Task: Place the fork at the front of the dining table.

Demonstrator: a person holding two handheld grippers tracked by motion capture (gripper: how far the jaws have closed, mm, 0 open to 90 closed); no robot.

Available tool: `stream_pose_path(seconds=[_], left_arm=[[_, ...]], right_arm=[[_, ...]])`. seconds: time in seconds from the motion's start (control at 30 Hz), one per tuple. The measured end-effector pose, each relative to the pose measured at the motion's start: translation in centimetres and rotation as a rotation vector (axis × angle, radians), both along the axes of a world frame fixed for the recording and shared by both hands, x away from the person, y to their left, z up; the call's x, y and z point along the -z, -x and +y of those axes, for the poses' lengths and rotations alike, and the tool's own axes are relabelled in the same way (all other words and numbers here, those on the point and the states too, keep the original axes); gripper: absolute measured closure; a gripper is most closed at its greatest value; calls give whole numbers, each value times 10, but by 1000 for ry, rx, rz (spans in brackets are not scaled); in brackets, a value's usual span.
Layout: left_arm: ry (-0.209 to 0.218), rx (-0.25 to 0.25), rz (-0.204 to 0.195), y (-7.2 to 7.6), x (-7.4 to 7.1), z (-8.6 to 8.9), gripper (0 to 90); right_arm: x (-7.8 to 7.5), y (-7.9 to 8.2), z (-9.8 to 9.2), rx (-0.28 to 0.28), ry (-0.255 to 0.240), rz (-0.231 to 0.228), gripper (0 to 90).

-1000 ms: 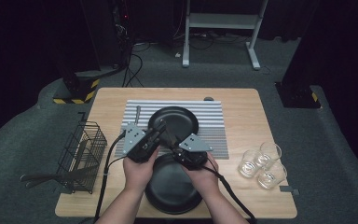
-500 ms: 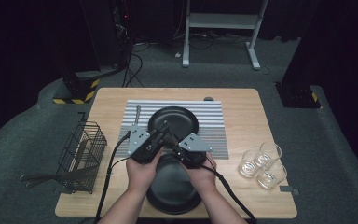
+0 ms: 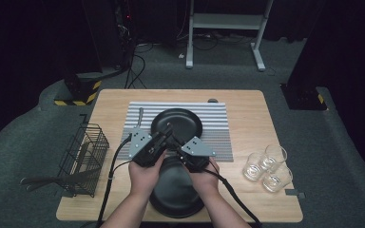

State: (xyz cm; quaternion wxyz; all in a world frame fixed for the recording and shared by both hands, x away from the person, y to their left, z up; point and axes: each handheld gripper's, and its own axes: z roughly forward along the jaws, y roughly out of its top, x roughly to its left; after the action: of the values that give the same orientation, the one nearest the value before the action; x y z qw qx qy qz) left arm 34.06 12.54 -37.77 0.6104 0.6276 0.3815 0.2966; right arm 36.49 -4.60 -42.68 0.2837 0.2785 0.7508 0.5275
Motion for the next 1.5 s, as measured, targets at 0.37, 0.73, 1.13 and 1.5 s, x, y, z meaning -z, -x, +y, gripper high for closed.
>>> stream_pose_path(seconds=[0.37, 0.73, 1.13, 1.5], left_arm=[[-2, 14, 5, -1, 1, -1, 859], [-12, 28, 21, -1, 1, 1, 778], [-33, 33, 36, 0, 4, 7, 703], [-45, -7, 58, 0, 13, 29, 696]], right_arm=[[0, 0, 0, -3, 13, -6, 842], [1, -2, 1, -6, 13, 9, 843], [0, -7, -2, 7, 1, 24, 845], [-2, -8, -6, 16, -4, 24, 847]])
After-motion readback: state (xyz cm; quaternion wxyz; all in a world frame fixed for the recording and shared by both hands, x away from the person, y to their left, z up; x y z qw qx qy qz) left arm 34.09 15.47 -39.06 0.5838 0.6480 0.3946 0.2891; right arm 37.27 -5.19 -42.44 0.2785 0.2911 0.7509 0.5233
